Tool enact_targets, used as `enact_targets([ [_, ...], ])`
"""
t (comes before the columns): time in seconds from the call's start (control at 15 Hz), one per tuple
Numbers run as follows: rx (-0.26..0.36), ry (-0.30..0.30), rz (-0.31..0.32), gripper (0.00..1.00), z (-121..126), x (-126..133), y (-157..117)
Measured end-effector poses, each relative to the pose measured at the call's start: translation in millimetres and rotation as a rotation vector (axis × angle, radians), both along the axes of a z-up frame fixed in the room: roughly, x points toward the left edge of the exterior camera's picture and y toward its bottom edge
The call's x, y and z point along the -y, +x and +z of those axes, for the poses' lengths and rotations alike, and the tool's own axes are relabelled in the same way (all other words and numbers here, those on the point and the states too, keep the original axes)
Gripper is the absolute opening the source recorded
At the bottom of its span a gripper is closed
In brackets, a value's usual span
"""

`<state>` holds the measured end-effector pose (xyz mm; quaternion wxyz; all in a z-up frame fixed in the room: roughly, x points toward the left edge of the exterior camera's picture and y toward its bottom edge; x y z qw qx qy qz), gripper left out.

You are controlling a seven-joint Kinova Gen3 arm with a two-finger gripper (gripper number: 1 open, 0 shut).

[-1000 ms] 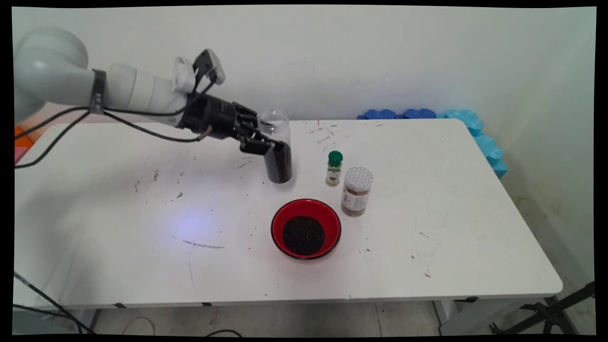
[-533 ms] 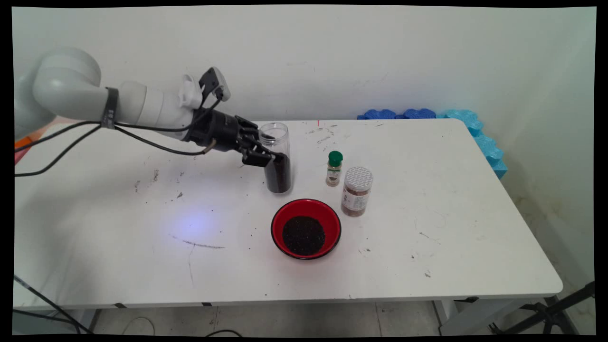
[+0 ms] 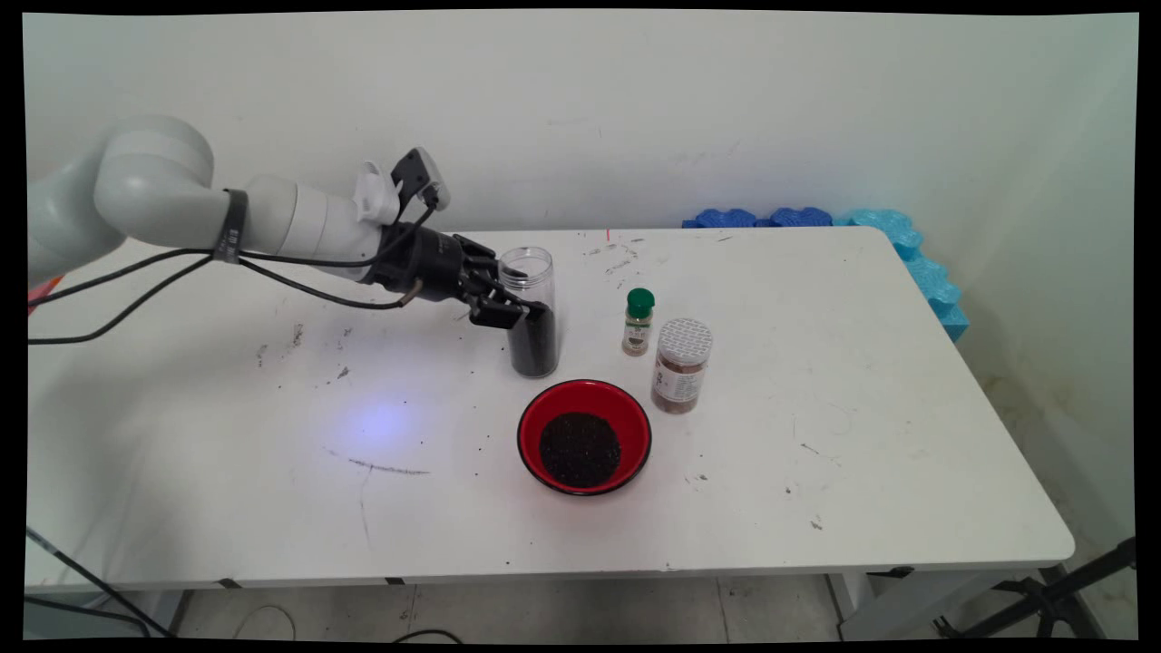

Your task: Place the picked object on the table

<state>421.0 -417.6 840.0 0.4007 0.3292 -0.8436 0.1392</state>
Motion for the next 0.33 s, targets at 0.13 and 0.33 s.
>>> enact_targets([
  [0.13, 0.0, 0.002, 0.002, 0.0, -2.7, 1.4, -0.7],
  [0.33, -0.005, 0.006, 0.012, 1.0, -5.6, 4.0, -2.4],
])
